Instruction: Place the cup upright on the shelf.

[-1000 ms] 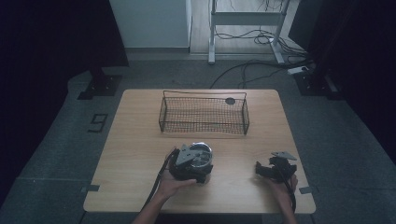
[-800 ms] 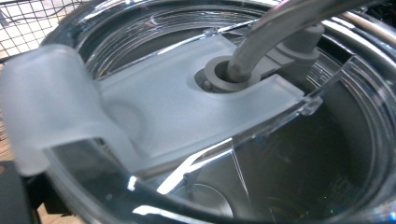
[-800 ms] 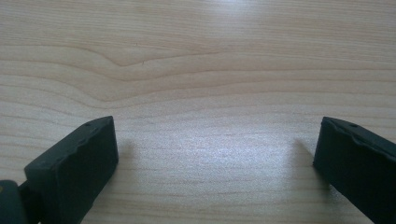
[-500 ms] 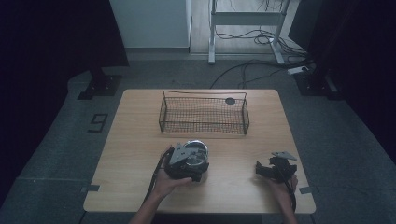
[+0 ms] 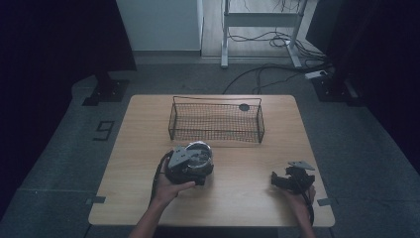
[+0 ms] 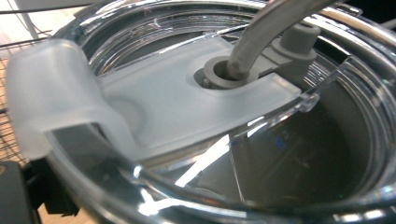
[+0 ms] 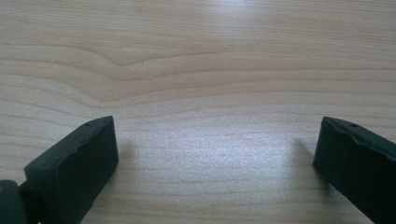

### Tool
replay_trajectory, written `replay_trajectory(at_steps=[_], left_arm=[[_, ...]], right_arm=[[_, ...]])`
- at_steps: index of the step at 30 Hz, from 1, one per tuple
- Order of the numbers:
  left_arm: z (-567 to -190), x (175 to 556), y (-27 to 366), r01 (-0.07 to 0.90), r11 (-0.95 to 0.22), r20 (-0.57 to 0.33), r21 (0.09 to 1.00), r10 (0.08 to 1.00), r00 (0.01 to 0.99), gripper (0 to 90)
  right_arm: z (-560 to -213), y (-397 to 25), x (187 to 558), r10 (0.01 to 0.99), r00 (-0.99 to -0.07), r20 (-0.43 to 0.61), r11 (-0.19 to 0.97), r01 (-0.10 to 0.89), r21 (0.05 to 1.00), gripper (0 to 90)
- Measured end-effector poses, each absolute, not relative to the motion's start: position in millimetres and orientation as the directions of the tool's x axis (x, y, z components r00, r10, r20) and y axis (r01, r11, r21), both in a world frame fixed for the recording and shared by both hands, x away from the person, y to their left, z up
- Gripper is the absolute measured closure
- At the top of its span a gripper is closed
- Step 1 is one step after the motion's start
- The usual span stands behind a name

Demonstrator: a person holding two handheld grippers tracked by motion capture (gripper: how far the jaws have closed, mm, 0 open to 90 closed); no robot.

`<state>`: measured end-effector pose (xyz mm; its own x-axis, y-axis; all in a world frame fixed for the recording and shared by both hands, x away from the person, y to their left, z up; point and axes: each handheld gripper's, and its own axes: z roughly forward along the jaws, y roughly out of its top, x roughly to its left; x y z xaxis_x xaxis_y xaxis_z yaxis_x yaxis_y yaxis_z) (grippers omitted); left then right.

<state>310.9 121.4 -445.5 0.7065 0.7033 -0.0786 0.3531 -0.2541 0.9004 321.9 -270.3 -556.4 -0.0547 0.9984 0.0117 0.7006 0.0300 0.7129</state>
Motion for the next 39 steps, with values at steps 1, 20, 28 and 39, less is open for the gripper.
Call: replay_trajectory(at_steps=[1,20,28,39], left_arm=[[-444.8,311.7,122.2,0.353,-0.252,-0.078,0.901,0.705,0.704,3.3],[-429.3,330.2,137.9,0.352,-0.234,-0.072,0.906,0.735,0.674,3.4],[-422.0,338.5,142.6,0.353,-0.218,-0.080,0.910,0.742,0.665,3.4],[-412.6,349.4,144.5,0.347,-0.219,-0.069,0.912,0.752,0.656,3.5]], right_arm=[[-556.4,-270.3,321.9,0.998,-0.055,0.012,0.030,0.701,0.713,0.0],[-556.4,-270.6,322.1,0.999,-0.053,0.013,0.028,0.701,0.713,0.0],[-556.4,-271.1,322.3,0.998,-0.055,0.013,0.030,0.701,0.713,0.0],[-556.4,-271.1,322.4,0.998,-0.055,0.013,0.029,0.701,0.713,0.0]])
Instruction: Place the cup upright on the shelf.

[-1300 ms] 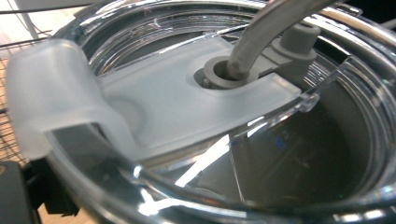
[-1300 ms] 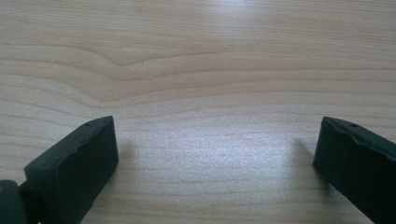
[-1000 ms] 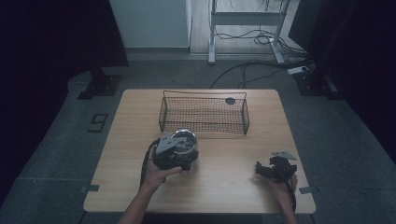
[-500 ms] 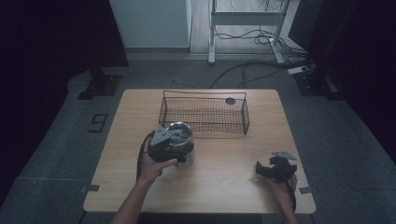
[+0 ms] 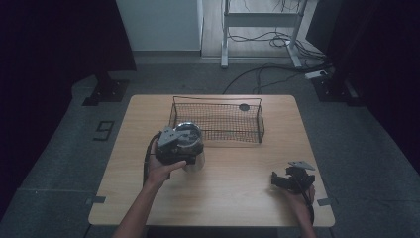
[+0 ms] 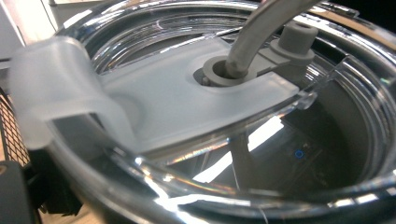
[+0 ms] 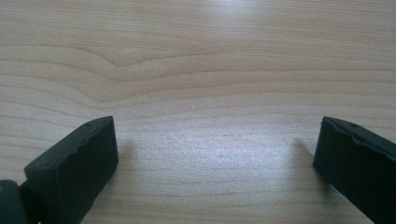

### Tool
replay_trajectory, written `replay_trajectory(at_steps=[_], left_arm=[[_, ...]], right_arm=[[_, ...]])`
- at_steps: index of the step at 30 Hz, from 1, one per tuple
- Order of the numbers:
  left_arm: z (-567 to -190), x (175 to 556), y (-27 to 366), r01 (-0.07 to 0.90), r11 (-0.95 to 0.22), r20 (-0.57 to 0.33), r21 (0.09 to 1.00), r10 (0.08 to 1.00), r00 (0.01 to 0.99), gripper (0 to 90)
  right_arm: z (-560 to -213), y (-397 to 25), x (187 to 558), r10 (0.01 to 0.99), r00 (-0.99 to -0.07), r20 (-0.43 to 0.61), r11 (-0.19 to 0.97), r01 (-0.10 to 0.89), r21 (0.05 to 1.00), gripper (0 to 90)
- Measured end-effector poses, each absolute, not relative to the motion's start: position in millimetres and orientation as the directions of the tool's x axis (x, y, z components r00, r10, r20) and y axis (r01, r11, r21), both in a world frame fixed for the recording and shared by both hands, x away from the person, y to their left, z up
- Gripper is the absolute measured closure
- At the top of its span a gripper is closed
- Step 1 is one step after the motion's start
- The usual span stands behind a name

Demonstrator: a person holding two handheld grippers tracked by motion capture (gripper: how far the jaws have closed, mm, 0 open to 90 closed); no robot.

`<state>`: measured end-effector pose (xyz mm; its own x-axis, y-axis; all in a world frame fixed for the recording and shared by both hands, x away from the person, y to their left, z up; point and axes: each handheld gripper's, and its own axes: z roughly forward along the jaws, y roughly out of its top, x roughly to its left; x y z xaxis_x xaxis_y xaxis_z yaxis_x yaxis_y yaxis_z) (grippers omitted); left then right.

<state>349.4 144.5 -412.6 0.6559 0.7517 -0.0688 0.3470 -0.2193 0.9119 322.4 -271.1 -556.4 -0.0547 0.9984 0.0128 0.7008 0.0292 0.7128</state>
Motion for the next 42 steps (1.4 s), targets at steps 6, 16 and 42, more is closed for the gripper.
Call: replay_trajectory(at_steps=[6,16,42], left_arm=[[-410.3,355.6,146.6,0.351,-0.217,-0.069,0.911,0.758,0.649,3.5],[-403.7,366.5,145.8,0.348,-0.210,-0.069,0.914,0.763,0.642,3.5],[-384.3,390.5,138.5,0.329,-0.226,-0.037,0.917,0.772,0.635,3.6]], right_arm=[[-556.4,-271.1,322.4,0.998,-0.054,0.014,0.028,0.701,0.713,0.0],[-556.3,-271.2,322.6,0.998,-0.055,0.014,0.029,0.701,0.712,0.0],[-556.4,-272.5,322.9,0.998,-0.055,0.011,0.031,0.701,0.713,0.0]])
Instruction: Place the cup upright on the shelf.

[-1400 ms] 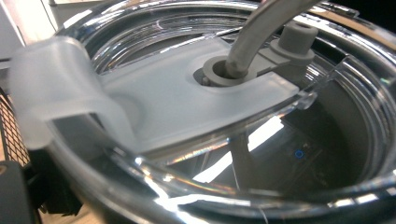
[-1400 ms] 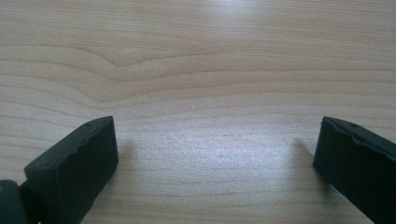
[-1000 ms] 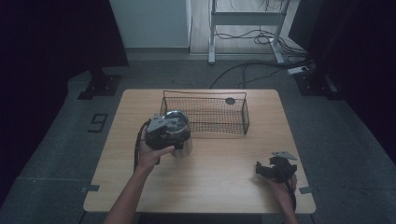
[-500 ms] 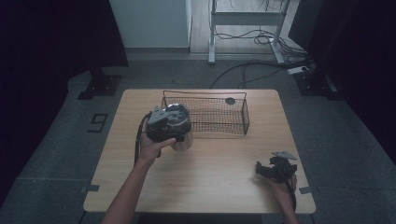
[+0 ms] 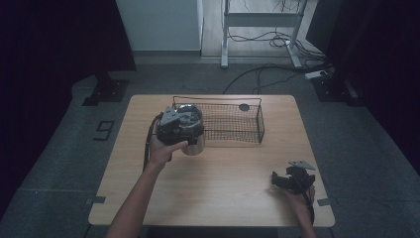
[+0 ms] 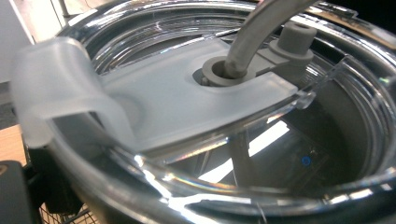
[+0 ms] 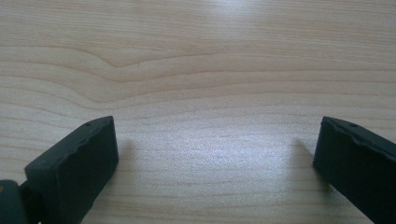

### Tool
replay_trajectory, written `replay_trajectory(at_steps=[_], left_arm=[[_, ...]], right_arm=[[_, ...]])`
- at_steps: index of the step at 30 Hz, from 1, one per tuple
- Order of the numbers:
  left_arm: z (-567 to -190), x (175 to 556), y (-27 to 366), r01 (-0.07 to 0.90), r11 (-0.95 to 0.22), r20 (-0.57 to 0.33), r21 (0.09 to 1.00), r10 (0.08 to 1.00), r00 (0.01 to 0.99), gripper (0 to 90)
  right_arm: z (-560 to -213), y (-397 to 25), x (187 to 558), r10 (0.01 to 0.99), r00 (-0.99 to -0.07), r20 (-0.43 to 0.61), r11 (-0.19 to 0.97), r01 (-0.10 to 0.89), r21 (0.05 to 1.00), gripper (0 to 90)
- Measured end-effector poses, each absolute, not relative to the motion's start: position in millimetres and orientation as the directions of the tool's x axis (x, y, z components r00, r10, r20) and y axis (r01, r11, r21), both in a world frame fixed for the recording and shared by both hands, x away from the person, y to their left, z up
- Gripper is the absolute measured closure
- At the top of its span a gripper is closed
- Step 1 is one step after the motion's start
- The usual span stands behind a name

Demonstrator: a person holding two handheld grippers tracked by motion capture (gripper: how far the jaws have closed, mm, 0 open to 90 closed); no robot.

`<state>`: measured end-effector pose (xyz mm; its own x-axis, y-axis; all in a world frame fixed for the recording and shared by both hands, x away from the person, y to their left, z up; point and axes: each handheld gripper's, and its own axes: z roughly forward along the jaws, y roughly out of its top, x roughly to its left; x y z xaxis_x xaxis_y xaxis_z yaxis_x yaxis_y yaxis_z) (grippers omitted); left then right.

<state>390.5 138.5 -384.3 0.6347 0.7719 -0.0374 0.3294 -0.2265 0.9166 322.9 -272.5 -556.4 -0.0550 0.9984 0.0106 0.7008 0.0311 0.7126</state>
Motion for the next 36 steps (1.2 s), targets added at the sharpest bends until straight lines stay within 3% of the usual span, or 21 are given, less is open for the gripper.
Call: replay_trajectory(at_steps=[36], left_arm=[[-372.8,425.2,132.1,0.341,-0.221,-0.034,0.914,0.795,0.605,3.7]], right_arm=[[-556.6,-272.8,323.1,0.999,-0.046,0.012,0.024,0.700,0.714,0.0]])
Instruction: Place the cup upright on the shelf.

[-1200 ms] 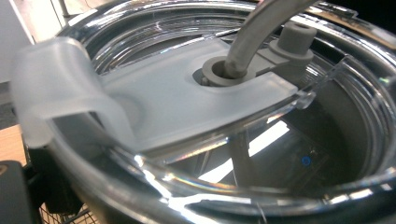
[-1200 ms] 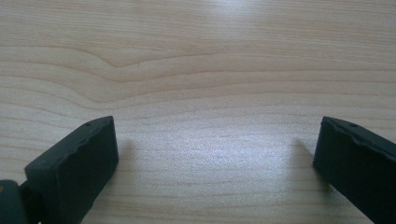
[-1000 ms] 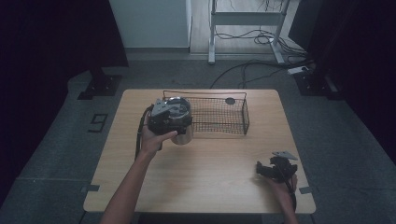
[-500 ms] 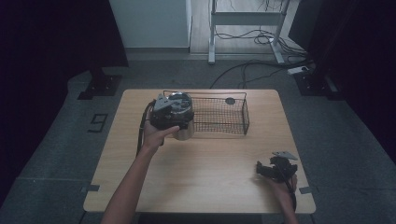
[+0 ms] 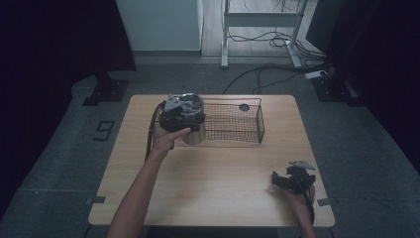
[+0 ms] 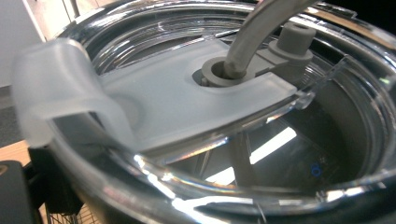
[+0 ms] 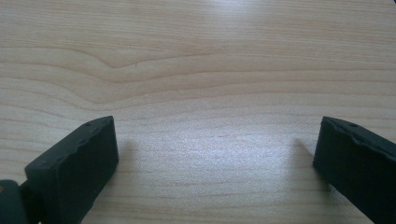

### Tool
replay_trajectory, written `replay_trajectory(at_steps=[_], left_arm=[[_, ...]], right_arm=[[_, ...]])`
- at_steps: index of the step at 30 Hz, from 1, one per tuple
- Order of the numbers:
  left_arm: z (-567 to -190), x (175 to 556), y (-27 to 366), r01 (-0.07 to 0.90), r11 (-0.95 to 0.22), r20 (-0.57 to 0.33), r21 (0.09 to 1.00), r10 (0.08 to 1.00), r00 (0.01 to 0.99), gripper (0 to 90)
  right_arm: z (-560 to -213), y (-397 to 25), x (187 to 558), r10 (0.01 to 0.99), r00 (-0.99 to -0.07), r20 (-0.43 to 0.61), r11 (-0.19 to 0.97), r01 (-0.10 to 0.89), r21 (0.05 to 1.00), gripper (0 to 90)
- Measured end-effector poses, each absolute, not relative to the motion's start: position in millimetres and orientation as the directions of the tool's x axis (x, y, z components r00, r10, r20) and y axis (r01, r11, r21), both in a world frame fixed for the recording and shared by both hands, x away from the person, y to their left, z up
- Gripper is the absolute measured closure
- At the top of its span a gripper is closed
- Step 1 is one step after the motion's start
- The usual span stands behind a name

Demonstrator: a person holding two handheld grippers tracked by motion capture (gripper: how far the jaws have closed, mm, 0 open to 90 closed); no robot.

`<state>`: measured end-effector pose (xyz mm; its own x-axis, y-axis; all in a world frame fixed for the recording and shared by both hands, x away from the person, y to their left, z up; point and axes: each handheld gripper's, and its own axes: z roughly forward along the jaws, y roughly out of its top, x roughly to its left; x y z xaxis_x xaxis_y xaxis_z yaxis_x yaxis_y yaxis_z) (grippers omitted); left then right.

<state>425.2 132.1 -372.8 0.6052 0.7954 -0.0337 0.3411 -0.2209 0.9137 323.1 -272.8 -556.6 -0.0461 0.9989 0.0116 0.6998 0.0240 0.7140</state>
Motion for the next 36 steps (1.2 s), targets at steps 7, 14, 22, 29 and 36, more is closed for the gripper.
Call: replay_trajectory(at_steps=[7,14,22,29,36], left_arm=[[-371.2,436.7,129.5,0.343,-0.223,-0.033,0.913,0.795,0.605,3.7],[-370.7,447.5,127.6,0.350,-0.235,-0.025,0.907,0.800,0.600,3.7],[-370.1,461.2,126.3,0.356,-0.227,-0.033,0.907,0.802,0.596,3.7],[-370.9,473.9,123.1,0.369,-0.230,-0.038,0.900,0.804,0.594,3.7],[-369.3,485.2,121.1,0.368,-0.230,-0.036,0.901,0.806,0.590,3.8]], right_arm=[[-556.6,-273.1,323.2,0.999,-0.045,0.010,0.024,0.698,0.715,0.0],[-556.7,-273.1,323.2,0.999,-0.045,0.010,0.024,0.698,0.715,0.0],[-556.6,-273.2,323.1,0.999,-0.042,0.010,0.022,0.699,0.715,0.0],[-556.6,-273.8,323.1,0.999,-0.039,0.010,0.020,0.699,0.715,0.0],[-556.6,-274.1,323.0,0.999,-0.035,0.011,0.017,0.699,0.715,0.0]])
